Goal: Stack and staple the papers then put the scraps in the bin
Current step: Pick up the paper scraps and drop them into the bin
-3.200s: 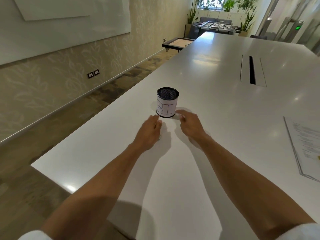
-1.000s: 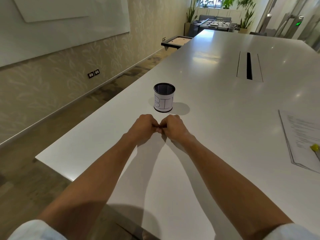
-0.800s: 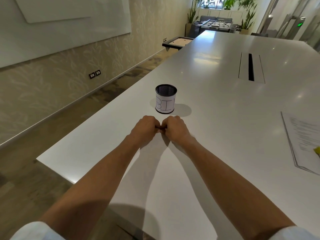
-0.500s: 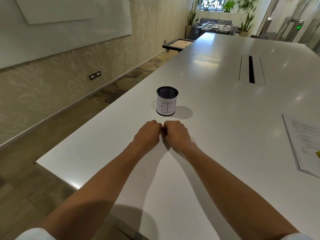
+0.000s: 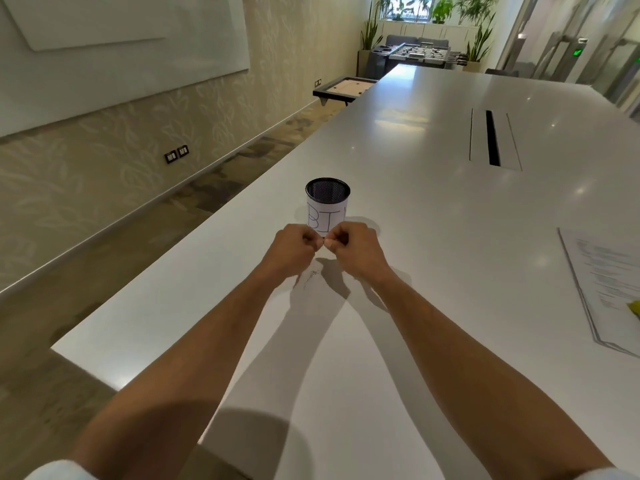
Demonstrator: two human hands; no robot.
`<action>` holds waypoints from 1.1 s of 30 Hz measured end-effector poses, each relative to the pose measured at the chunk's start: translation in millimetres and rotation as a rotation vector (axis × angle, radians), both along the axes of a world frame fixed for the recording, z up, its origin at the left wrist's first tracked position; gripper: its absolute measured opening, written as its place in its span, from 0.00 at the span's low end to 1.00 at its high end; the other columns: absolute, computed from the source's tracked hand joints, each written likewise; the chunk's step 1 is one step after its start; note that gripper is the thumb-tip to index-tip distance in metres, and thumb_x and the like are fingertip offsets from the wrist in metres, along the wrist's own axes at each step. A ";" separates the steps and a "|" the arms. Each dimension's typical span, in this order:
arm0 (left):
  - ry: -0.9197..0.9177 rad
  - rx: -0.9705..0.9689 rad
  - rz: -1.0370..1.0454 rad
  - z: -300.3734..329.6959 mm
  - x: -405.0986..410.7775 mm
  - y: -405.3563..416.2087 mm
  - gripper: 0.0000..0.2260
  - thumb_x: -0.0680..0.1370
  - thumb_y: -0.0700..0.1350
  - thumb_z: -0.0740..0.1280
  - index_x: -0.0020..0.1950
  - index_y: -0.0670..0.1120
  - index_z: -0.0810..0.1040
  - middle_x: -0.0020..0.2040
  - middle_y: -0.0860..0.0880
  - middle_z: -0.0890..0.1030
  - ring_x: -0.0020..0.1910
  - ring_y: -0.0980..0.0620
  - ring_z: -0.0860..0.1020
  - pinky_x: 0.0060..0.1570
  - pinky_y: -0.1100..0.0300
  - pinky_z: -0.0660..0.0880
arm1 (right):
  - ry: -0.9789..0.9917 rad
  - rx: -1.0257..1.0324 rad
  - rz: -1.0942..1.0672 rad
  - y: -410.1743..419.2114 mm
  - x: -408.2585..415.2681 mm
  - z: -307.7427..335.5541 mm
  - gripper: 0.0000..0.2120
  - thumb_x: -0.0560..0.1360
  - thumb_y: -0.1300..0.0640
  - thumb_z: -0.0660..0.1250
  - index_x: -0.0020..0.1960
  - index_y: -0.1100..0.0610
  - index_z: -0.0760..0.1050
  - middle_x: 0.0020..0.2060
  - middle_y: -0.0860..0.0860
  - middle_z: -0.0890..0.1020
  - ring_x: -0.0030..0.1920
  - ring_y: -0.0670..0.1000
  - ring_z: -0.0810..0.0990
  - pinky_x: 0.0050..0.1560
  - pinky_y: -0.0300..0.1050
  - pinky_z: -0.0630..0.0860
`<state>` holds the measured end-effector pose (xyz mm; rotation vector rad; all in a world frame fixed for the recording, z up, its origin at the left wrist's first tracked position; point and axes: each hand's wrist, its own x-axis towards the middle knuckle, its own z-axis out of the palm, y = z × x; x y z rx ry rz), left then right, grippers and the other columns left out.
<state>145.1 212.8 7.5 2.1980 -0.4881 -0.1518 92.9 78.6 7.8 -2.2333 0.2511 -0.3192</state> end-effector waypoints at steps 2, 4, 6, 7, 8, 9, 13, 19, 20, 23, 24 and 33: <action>-0.024 -0.044 0.001 14.5 7.0 -3.3 0.06 0.77 0.38 0.64 0.45 0.43 0.81 0.39 0.49 0.79 0.38 0.52 0.76 0.38 0.60 0.73 | -0.042 -0.025 -0.015 -4.4 9.5 13.1 0.03 0.75 0.60 0.71 0.42 0.57 0.80 0.36 0.48 0.80 0.36 0.44 0.76 0.38 0.34 0.69; -0.073 -0.076 0.002 31.1 17.3 -7.5 0.05 0.77 0.40 0.65 0.44 0.44 0.81 0.38 0.50 0.79 0.37 0.53 0.76 0.35 0.63 0.72 | -0.094 -0.059 -0.025 -9.5 21.1 28.6 0.02 0.74 0.60 0.71 0.43 0.56 0.81 0.38 0.49 0.82 0.38 0.46 0.78 0.38 0.31 0.68; -0.123 -0.086 -0.002 46.7 29.6 -12.5 0.05 0.77 0.41 0.66 0.45 0.44 0.81 0.38 0.49 0.80 0.36 0.54 0.76 0.35 0.65 0.72 | -0.135 -0.087 -0.029 -15.3 33.6 43.4 0.02 0.74 0.60 0.70 0.43 0.56 0.82 0.38 0.48 0.82 0.39 0.45 0.78 0.36 0.27 0.67; -0.147 -0.076 -0.001 53.2 36.3 -15.5 0.05 0.77 0.41 0.66 0.46 0.44 0.81 0.39 0.48 0.81 0.37 0.54 0.77 0.35 0.66 0.72 | -0.143 -0.090 -0.036 -18.1 40.0 49.6 0.02 0.74 0.60 0.70 0.43 0.56 0.82 0.37 0.48 0.82 0.38 0.44 0.77 0.35 0.26 0.66; -0.166 -0.065 0.004 57.8 43.3 -18.9 0.04 0.77 0.41 0.66 0.47 0.43 0.81 0.40 0.48 0.81 0.38 0.54 0.77 0.35 0.66 0.72 | -0.146 -0.089 -0.042 -20.7 46.1 54.9 0.03 0.74 0.60 0.70 0.43 0.57 0.82 0.37 0.48 0.81 0.37 0.43 0.77 0.34 0.26 0.66; -0.180 -0.058 0.008 61.2 50.0 -22.6 0.05 0.77 0.41 0.67 0.48 0.43 0.82 0.42 0.47 0.81 0.40 0.53 0.78 0.36 0.65 0.72 | -0.147 -0.090 -0.050 -23.3 52.2 58.3 0.03 0.74 0.61 0.70 0.44 0.57 0.82 0.37 0.48 0.81 0.37 0.43 0.76 0.33 0.25 0.65; -0.242 -0.005 0.009 65.5 72.6 -36.6 0.06 0.77 0.39 0.67 0.49 0.41 0.83 0.46 0.45 0.83 0.42 0.51 0.79 0.38 0.65 0.72 | -0.145 -0.152 -0.075 -30.1 74.4 61.6 0.03 0.75 0.62 0.69 0.45 0.59 0.83 0.41 0.53 0.84 0.39 0.47 0.78 0.37 0.30 0.69; -0.272 0.105 -0.005 61.4 89.4 -36.4 0.11 0.75 0.35 0.66 0.53 0.43 0.84 0.50 0.44 0.84 0.48 0.49 0.81 0.45 0.63 0.74 | -0.082 -0.321 -0.009 -34.8 88.9 57.2 0.15 0.74 0.70 0.63 0.53 0.59 0.84 0.48 0.57 0.86 0.48 0.55 0.82 0.53 0.48 0.80; -0.275 0.107 -0.004 60.2 90.5 -35.1 0.11 0.75 0.36 0.66 0.54 0.43 0.84 0.50 0.44 0.84 0.48 0.49 0.81 0.46 0.62 0.74 | -0.076 -0.328 -0.005 -35.3 89.0 55.7 0.17 0.73 0.71 0.62 0.53 0.59 0.84 0.48 0.57 0.86 0.48 0.56 0.82 0.54 0.49 0.80; -0.277 0.099 0.005 59.0 91.6 -32.8 0.09 0.75 0.36 0.68 0.51 0.44 0.84 0.48 0.45 0.85 0.46 0.50 0.82 0.49 0.59 0.78 | -0.093 -0.293 -0.050 -36.4 91.5 51.0 0.11 0.74 0.68 0.67 0.49 0.57 0.85 0.46 0.55 0.86 0.46 0.54 0.83 0.53 0.50 0.80; -0.278 0.090 0.011 59.1 91.1 -32.6 0.08 0.74 0.36 0.68 0.50 0.45 0.84 0.47 0.46 0.85 0.45 0.50 0.82 0.49 0.57 0.79 | -0.110 -0.270 -0.077 -36.6 92.0 50.8 0.07 0.73 0.66 0.70 0.47 0.57 0.85 0.44 0.54 0.86 0.44 0.53 0.83 0.52 0.49 0.81; -0.345 -0.055 0.038 56.6 67.0 -15.1 0.01 0.73 0.41 0.72 0.44 0.45 0.83 0.39 0.53 0.80 0.36 0.60 0.76 0.40 0.72 0.71 | -0.276 -0.141 -0.069 -35.9 66.7 53.6 0.04 0.74 0.64 0.69 0.45 0.59 0.83 0.39 0.50 0.84 0.39 0.46 0.80 0.44 0.31 0.72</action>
